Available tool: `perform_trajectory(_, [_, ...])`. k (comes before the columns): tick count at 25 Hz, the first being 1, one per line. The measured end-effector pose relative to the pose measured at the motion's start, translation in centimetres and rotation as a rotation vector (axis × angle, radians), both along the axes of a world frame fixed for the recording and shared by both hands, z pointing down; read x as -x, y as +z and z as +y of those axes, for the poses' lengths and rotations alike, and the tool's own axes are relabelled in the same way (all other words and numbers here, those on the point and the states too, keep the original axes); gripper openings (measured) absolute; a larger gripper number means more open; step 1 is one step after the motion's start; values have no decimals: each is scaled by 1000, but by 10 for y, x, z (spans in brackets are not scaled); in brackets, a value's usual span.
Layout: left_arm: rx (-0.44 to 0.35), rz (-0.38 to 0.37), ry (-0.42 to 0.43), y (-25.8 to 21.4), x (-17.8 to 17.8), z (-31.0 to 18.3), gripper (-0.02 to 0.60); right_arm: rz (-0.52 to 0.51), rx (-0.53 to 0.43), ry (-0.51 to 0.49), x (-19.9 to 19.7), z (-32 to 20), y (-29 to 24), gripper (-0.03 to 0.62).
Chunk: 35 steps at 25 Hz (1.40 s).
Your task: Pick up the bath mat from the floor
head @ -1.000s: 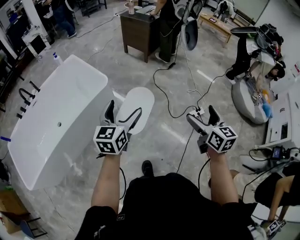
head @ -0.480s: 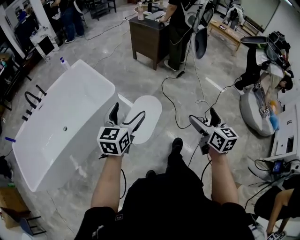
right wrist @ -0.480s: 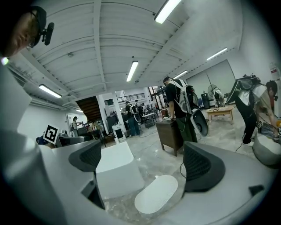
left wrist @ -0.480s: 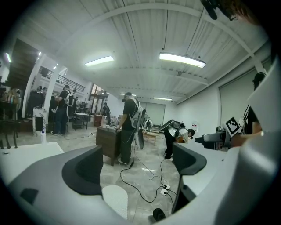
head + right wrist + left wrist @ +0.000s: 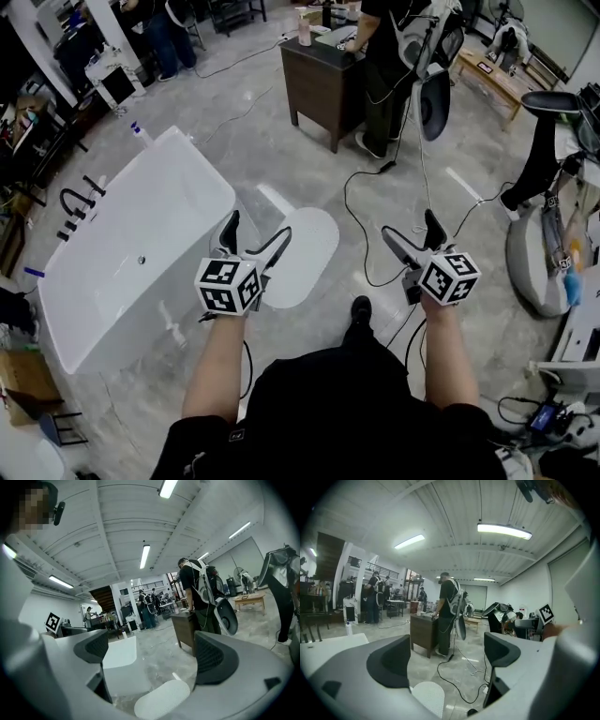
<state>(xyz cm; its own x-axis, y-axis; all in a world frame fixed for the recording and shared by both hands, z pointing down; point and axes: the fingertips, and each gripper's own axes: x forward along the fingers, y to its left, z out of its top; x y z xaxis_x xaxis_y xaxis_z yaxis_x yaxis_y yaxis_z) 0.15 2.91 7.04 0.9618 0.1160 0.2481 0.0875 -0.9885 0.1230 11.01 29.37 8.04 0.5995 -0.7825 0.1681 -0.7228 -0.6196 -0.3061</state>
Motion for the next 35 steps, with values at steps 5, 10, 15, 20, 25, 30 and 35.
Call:
perform_trajectory(5, [20,-45,-57,7,-75,27,503,-41,11,-89,-77,4,15,581])
perform_trajectory(10, [29,-83,-81,19,-130,56,503,-100,15,-174,-131,-2,35,581])
perform_trajectory(15, [50,-118,-158,35,-133,38,503,-120,24,-260,-150,-34,40,581])
perform_trajectory(20, [88,-105,-235,41,-112,-7,503,-110,53,-334,-148,-85,37,581])
perform_trajectory(25, [96,-72,-297,45,-91,-50,503,-97,95,-401,-135,-125,35,581])
perform_trajectory(30, [115,-65,-403,46,-65,-75,503,-104,133,-486,-134,-158,37,581])
perform_trajectory(35, [133,-82,-560,54,-40,-86,503,-110,149,-654,-136,-206,43,581])
